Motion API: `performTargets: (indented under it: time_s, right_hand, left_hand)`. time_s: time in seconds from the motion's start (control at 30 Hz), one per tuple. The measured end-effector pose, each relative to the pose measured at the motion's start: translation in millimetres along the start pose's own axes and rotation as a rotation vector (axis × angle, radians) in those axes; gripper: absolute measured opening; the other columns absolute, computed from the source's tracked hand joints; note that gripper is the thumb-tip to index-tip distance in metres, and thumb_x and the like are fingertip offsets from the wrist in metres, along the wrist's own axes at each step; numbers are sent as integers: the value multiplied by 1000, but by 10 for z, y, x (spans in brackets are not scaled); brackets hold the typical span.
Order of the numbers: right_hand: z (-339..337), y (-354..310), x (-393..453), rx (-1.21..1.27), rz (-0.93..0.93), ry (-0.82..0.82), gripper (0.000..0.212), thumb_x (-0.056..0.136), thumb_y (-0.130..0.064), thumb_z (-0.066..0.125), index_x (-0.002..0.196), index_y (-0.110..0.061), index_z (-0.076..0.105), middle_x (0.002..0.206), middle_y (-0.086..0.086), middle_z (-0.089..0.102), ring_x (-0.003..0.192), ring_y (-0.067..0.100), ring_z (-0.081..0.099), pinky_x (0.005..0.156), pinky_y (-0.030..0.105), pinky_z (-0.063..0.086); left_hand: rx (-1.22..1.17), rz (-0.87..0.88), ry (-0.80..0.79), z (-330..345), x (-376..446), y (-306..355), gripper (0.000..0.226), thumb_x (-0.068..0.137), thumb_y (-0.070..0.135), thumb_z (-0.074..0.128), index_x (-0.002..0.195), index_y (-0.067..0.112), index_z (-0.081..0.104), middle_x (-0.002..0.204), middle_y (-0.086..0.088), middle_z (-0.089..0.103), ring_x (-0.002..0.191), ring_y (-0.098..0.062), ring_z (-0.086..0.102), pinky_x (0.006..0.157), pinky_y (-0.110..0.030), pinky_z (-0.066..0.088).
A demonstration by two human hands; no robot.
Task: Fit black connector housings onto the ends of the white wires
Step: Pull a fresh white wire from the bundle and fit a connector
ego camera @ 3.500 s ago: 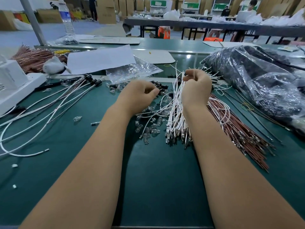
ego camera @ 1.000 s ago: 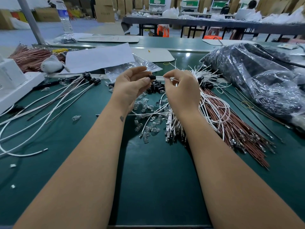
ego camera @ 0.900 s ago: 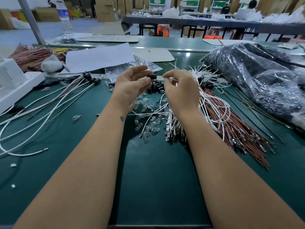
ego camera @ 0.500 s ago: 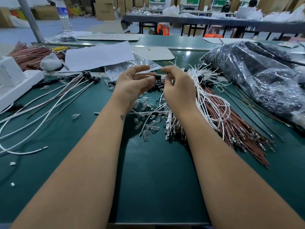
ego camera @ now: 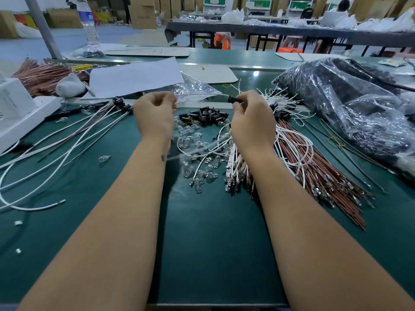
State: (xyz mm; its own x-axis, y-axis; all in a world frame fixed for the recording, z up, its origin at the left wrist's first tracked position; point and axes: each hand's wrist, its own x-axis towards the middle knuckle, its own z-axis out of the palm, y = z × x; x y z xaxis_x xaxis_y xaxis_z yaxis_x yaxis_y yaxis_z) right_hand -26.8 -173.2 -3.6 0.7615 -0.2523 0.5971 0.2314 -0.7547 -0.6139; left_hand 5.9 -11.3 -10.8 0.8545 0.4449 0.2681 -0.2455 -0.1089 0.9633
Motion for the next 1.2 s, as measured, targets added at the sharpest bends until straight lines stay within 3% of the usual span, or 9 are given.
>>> performTargets:
  time_s: [0.1,0.2,0.33,0.5,0.67,0.83,0.93,1.07,1.2]
  right_hand:
    - [-10,39,32,26,79,18,14,99,-17,49,108,-11,59,90,-2,61,81,18,58,61,25,38]
    - [11,37,12,23,67,-38,14,99,-16,48,106,-11,59,85,-3,57,79,18,57,59,26,35]
    - [34,25,-13,11,8,-97,13,98,-15,50,106,-11,60,82,-3,58,76,17,56,62,28,38]
    - [43,-14,-29,0,-59,-166,16,97,-17,52,109,-13,61,92,0,63,78,18,53,62,28,37]
    - [35,-21,-35,-64,-72,-187,17,98,-18,51,111,-13,60,95,4,65,80,21,54,64,30,38]
    - [29,-43,-31,-126,-44,-195,16,98,-15,50,110,-12,59,82,-2,56,73,20,53,59,29,35]
    - [5,-45,-19,-76,1,-209,17,97,-15,51,111,-11,60,85,-1,58,77,21,56,63,30,39]
    - [16,-60,-52,-40,-28,-269,16,97,-13,51,110,-10,60,91,4,66,82,23,60,70,34,48]
    - [16,-71,-63,-35,-74,-278,20,97,-14,50,114,-11,59,99,9,68,89,27,60,74,37,48]
  left_hand:
    - [112,-81,353,-122,117,-12,9,92,21,61,91,17,69,91,3,71,79,-11,62,80,-31,54]
    - [329,-70,424,-121,87,1,21,90,14,57,101,29,65,107,13,65,114,-14,51,96,-31,31]
    - [567,422,195,22,-91,93,43,86,3,52,118,30,63,123,13,60,127,-19,39,103,-38,24]
    - [739,756,-221,232,-298,89,30,94,13,50,117,23,68,117,3,67,119,-20,47,94,-33,21]
    - [802,639,-153,224,-224,46,22,96,23,51,105,21,71,106,1,70,108,-25,52,96,-38,32]
    - [949,426,91,96,-135,-10,24,92,12,49,100,20,70,100,-1,66,107,-27,44,91,-40,26]
    - [977,254,117,-22,-55,-85,28,89,10,49,104,22,68,103,-2,64,114,-28,40,96,-44,26]
    - [765,463,-51,109,-181,-1,54,77,0,46,120,28,62,104,10,64,109,-21,50,102,-45,30]
    - [551,598,-350,295,-323,53,44,81,-3,42,110,15,69,93,-5,69,91,-29,60,80,-40,48]
